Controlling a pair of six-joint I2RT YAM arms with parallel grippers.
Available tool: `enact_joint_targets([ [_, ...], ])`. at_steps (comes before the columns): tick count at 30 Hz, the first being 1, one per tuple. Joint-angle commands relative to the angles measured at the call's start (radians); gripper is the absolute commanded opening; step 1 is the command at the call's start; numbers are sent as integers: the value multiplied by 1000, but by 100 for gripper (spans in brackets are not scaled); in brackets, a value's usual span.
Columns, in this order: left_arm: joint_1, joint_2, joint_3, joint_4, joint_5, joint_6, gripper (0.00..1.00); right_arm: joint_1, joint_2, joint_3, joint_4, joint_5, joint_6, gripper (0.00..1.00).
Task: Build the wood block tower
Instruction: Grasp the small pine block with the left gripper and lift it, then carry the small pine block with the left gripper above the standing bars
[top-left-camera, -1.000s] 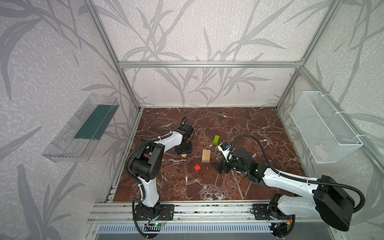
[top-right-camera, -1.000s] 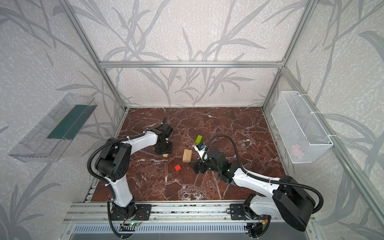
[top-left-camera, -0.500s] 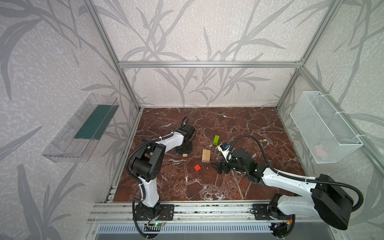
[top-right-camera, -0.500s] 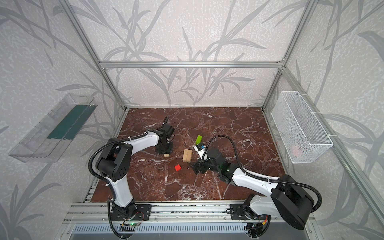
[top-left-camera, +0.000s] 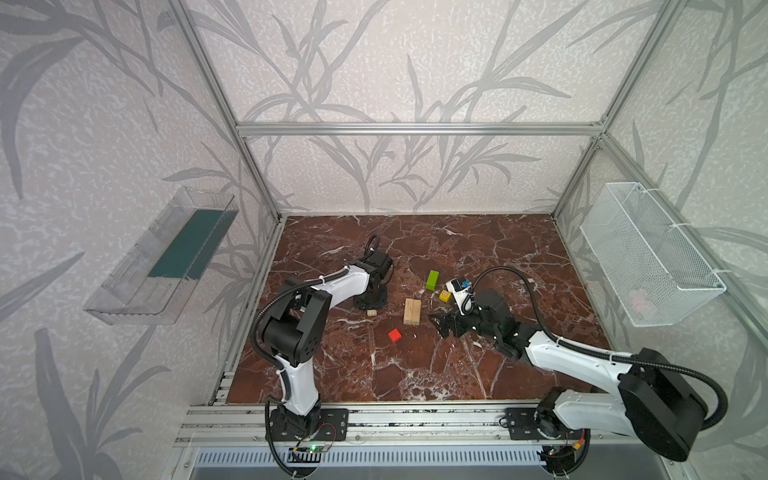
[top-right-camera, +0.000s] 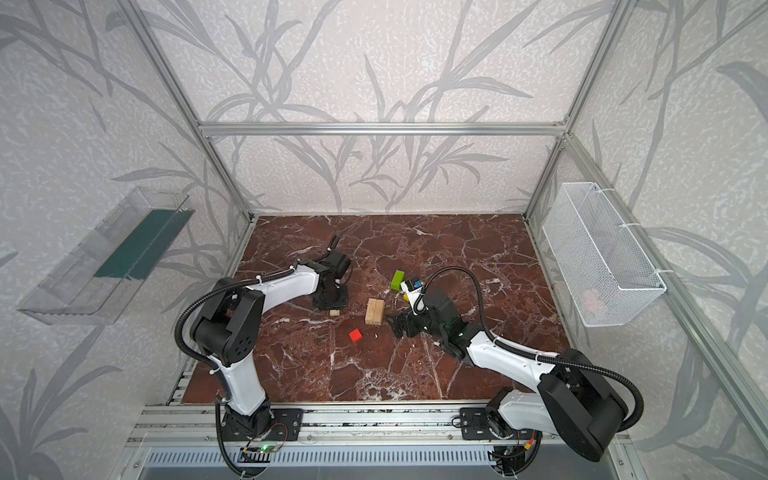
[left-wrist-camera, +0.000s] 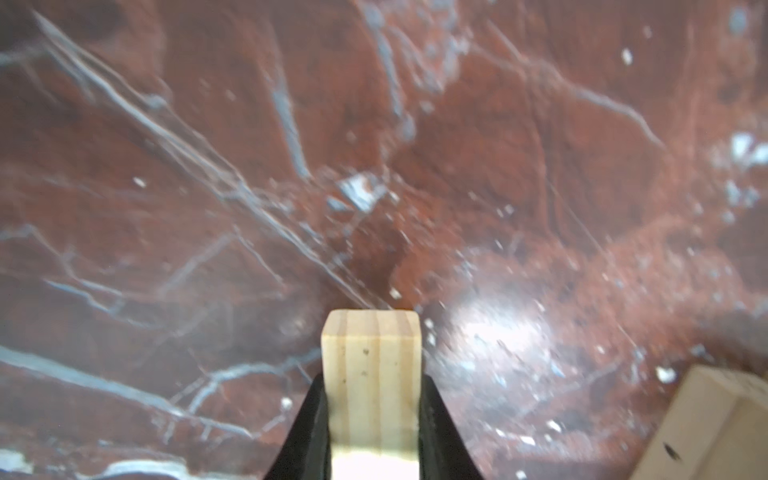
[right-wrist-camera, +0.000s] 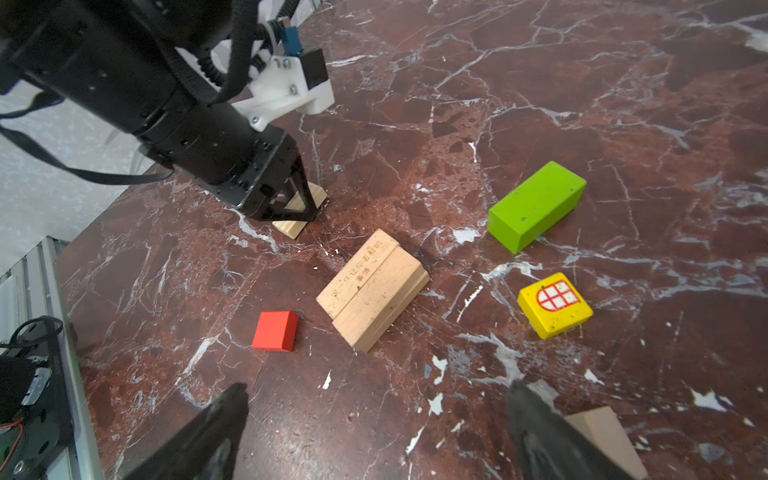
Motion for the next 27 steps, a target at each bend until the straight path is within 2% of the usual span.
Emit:
enact_joint_targets([
  [1,-29,-76,36,-91,5,-33,19,-11,-12,-8,22,-23,24,96],
  [4,-66,-118,58,-134,-14,-58,17,-16,-19,-10,15,-18,20,96],
  [7,-99,-148,80,-147,27,-64,17,-24,-30,-13,11,-20,18,97],
  [12,-161,-162,140,-177,31,-103,15,-41,-36,-14,-4,-20,12,97],
  [20,-271,-103,262,-212,30,-158,13,-73,-38,-16,-6,-63,9,99],
  [24,-299,-53,301,-225,22,-183,10,-111,-23,-19,13,-117,39,99],
  [27,-311,-18,322,-219,30,-192,10,-116,-24,-24,16,-105,40,100],
])
